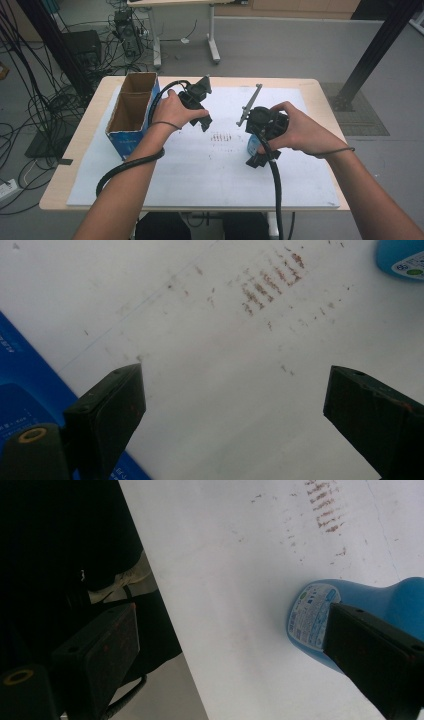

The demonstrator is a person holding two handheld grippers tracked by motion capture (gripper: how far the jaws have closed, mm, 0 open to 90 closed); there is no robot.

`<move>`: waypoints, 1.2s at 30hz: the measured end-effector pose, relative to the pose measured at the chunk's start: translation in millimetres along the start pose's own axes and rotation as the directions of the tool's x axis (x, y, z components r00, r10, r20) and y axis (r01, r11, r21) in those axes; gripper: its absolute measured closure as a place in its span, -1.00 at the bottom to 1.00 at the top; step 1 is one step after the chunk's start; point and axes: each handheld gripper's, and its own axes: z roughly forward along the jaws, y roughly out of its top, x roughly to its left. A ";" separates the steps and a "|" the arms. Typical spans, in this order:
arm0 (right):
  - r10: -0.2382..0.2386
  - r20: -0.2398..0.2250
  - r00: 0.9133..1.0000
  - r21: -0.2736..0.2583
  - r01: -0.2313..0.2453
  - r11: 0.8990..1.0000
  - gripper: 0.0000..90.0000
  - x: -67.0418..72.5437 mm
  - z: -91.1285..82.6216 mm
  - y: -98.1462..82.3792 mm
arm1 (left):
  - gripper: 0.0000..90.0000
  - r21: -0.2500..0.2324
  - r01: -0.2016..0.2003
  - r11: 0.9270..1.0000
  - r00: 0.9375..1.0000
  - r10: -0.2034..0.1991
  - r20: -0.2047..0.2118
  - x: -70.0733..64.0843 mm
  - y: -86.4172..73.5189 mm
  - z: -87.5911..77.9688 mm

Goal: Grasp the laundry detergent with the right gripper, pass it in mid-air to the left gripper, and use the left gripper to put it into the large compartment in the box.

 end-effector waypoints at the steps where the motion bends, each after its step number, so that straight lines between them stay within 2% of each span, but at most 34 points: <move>1: 0.000 -0.001 1.000 -0.001 0.000 1.000 -0.83 0.0 0.0 -0.2 | -0.77 0.002 -0.003 1.000 1.000 0.003 -0.001 0.0 0.3 -0.2; 22: 0.004 -0.002 1.000 -0.005 -0.004 1.000 -0.82 3.2 -0.6 -4.1 | -0.78 0.008 -0.005 1.000 1.000 0.005 -0.001 -2.0 0.5 -2.5; 31: 0.012 0.002 1.000 -0.015 -0.012 1.000 -0.82 3.4 -1.8 -12.3 | -0.78 0.003 0.000 1.000 1.000 0.000 0.003 -4.6 -0.1 -2.4; 36: 0.032 0.003 0.999 -0.021 -0.032 0.999 -0.82 1.6 0.6 -22.3 | -0.78 0.008 -0.006 1.000 1.000 0.006 0.004 -5.0 0.9 0.0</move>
